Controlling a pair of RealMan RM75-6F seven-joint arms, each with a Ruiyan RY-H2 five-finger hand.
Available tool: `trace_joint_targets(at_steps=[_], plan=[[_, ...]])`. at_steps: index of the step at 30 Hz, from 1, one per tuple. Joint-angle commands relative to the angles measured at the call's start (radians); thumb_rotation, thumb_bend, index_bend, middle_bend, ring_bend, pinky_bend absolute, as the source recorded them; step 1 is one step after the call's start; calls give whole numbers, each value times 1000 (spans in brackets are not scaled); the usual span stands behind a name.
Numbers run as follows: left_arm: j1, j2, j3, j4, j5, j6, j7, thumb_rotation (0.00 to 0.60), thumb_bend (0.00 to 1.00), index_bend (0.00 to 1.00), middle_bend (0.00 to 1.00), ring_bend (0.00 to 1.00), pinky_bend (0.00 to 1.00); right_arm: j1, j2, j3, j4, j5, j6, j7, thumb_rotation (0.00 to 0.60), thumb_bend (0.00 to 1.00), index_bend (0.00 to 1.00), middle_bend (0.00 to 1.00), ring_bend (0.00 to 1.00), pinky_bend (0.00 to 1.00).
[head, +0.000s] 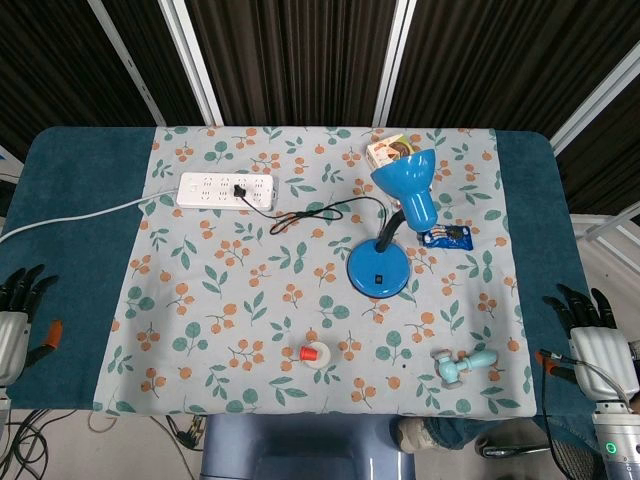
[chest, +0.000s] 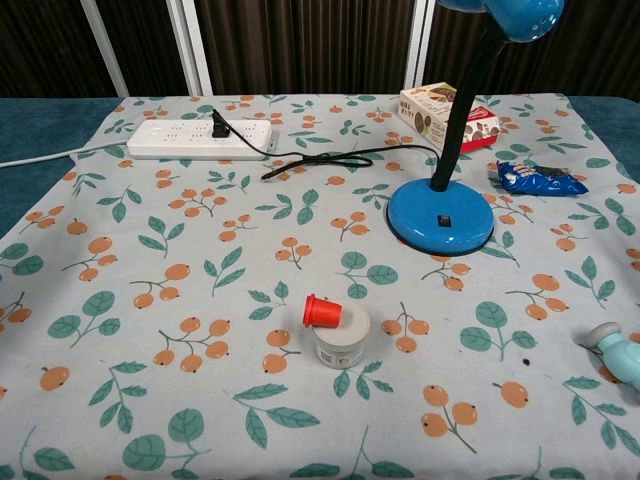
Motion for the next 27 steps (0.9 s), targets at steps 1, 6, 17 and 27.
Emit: trace_joint_targets(at_steps=[1, 6, 17, 27], plan=[[1, -1, 1, 0, 1, 2, 2, 600, 422, 171, 57, 40, 168, -1, 1, 0, -1, 1, 0, 0, 600, 208, 224, 146, 134, 0], [1, 1, 0, -6, -8, -5, 1, 600, 422, 171, 56, 40, 168, 0, 0, -3, -1, 5, -7, -10, 600, 207, 224, 147, 134, 0], [5, 1, -2, -3, -5, 6, -4, 600, 422, 171, 56, 40, 168, 6, 7, -12, -17, 4, -30, 3, 600, 208, 214, 147, 133, 229], [6, -1, -2, 4, 3, 13, -10, 600, 422, 170, 56, 40, 158, 10, 1, -15, -15, 5, -40, 0, 600, 208, 213, 147, 133, 455]])
